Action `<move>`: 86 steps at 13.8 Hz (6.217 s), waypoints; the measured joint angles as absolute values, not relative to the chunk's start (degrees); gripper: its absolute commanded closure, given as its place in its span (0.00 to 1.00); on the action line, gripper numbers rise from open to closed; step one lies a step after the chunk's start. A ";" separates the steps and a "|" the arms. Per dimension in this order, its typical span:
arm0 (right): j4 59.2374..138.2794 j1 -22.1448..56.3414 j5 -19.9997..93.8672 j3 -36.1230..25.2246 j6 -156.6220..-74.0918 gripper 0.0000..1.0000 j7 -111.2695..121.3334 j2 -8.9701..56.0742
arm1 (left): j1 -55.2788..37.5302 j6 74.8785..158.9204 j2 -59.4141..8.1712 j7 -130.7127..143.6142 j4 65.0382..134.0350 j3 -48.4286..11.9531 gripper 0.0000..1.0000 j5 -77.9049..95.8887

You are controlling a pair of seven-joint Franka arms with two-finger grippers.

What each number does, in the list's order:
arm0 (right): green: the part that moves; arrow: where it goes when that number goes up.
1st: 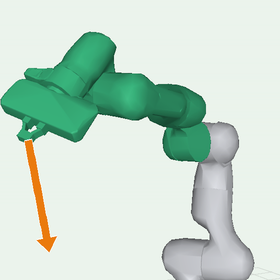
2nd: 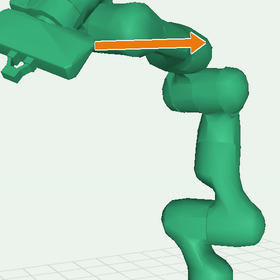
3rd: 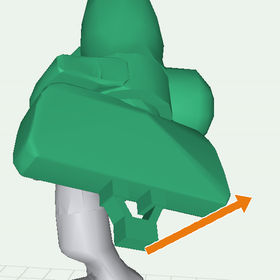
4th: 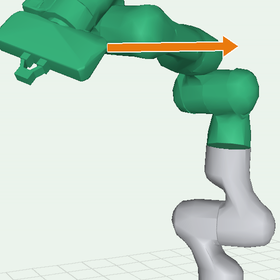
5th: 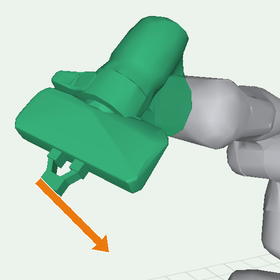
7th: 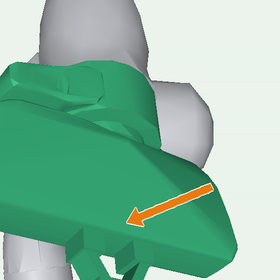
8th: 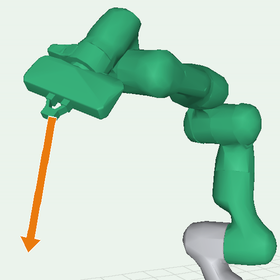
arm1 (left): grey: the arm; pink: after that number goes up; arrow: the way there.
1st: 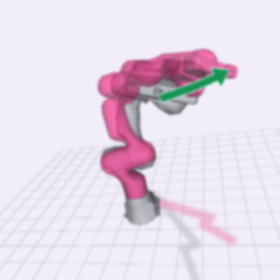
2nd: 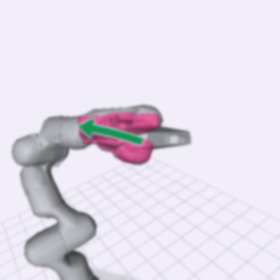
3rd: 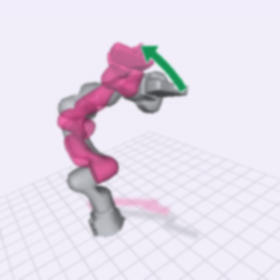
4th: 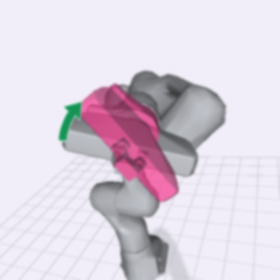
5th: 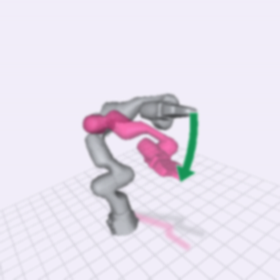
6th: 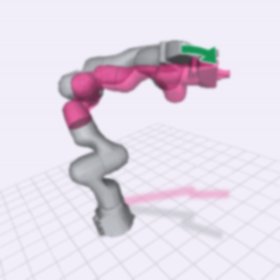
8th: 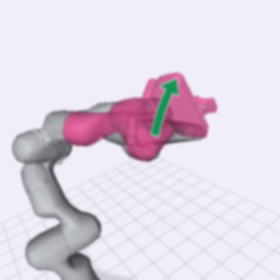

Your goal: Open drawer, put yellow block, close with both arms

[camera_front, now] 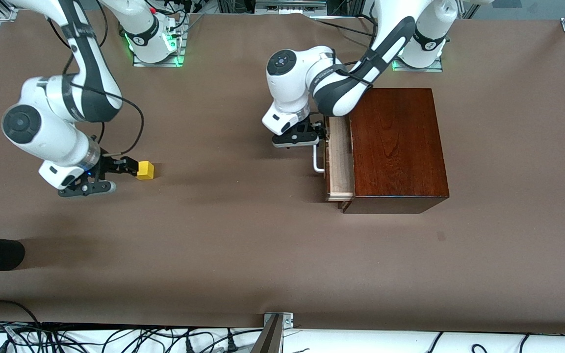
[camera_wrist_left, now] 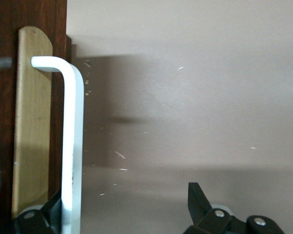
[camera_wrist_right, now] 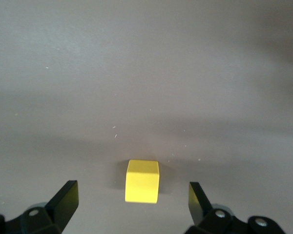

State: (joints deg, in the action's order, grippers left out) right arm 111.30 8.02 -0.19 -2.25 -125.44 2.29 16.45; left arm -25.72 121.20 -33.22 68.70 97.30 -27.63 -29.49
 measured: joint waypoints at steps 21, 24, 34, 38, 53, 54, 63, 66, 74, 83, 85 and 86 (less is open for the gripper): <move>126.77 7.82 -0.19 -2.84 -149.38 1.00 2.10 21.36 | -24.82 103.88 -27.21 56.80 87.64 -28.46 0.00 -27.73; 121.89 8.42 -0.37 -1.81 -145.38 1.00 3.50 20.62 | -19.59 98.94 -21.83 46.40 86.96 -28.39 0.00 -23.23; 96.41 10.39 -0.54 10.20 -117.47 1.00 21.30 18.95 | 5.92 86.85 -13.47 14.62 80.80 -24.15 0.00 -5.55; 89.57 21.21 -3.45 12.84 -115.55 1.00 22.83 20.60 | -3.12 87.14 -8.91 3.37 83.18 -4.80 0.00 -2.04; 63.02 48.99 -11.92 12.45 -109.18 1.00 23.48 40.50 | -1.67 97.88 -1.36 1.53 96.88 0.14 0.00 -1.96; 63.02 49.45 -13.01 12.45 -109.27 1.00 23.46 41.58 | -1.74 97.83 -1.36 1.53 96.77 -0.11 0.00 -1.96; 62.91 50.01 -16.09 12.36 -113.54 1.00 23.60 47.53 | -1.93 97.60 -1.36 1.23 96.49 -0.51 0.00 -1.96; 62.89 50.09 -17.45 12.36 -114.24 1.00 23.64 49.15 | -1.99 95.16 -1.33 0.95 96.03 -2.05 0.00 -1.96; 60.06 49.56 -17.65 11.90 -110.95 0.00 25.45 48.29 | -2.35 94.83 -1.94 0.85 95.54 -3.84 0.00 -1.96; 58.55 27.05 -3.82 10.87 -105.27 0.00 26.64 31.95 | -2.62 94.95 -2.18 0.85 94.53 -4.60 0.00 -1.96; 58.93 20.95 -1.41 10.72 -101.64 0.00 26.35 28.79 | -2.62 94.95 -2.21 0.85 94.52 -4.58 0.00 -1.96; 60.28 18.35 -0.72 10.59 -99.57 0.00 25.08 26.42 | -2.62 94.95 -2.22 0.85 94.51 -4.58 0.00 -1.96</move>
State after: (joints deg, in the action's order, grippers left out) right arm 60.28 18.35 -0.72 10.59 -99.57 25.08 26.42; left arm -2.62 94.95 -2.22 0.85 94.51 -4.58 -1.96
